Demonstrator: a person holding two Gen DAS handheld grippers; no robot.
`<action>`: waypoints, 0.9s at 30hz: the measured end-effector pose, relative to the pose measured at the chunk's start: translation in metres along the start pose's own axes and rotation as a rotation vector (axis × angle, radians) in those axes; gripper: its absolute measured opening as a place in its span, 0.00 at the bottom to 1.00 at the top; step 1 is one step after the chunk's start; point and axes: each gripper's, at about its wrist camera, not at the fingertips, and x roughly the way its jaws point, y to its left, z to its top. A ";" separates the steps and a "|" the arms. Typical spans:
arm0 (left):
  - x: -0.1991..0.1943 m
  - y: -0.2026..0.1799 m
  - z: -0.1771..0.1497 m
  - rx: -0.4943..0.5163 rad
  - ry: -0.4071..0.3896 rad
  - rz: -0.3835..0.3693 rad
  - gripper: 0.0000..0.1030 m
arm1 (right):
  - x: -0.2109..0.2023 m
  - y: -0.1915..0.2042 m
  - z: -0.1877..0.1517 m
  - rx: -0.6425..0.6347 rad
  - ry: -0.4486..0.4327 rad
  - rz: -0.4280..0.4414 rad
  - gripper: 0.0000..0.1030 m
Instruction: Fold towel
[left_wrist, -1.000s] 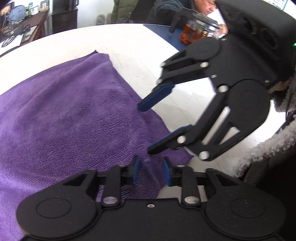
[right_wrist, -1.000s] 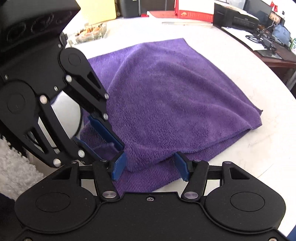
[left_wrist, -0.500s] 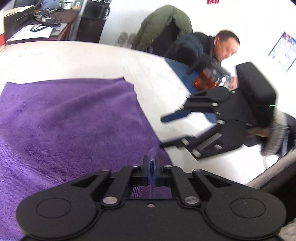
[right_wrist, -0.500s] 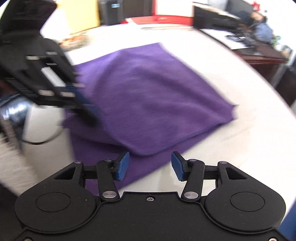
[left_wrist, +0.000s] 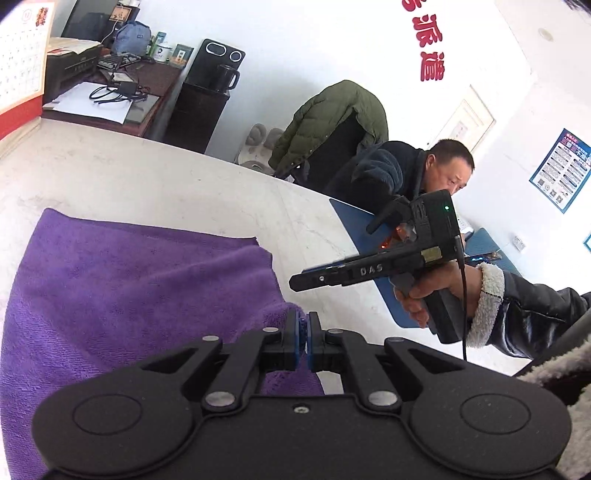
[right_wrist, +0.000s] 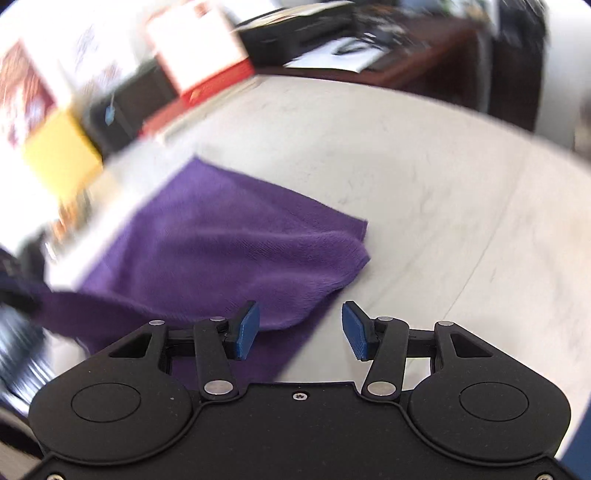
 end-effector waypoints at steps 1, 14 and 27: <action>-0.001 -0.001 -0.001 0.004 0.005 -0.004 0.03 | 0.001 -0.005 -0.003 0.068 0.006 0.041 0.49; -0.005 -0.006 -0.012 0.011 0.031 -0.051 0.03 | 0.063 -0.017 0.018 0.256 0.019 0.095 0.48; 0.010 0.000 -0.026 0.002 0.058 -0.075 0.03 | 0.080 -0.026 0.053 0.143 -0.033 -0.025 0.06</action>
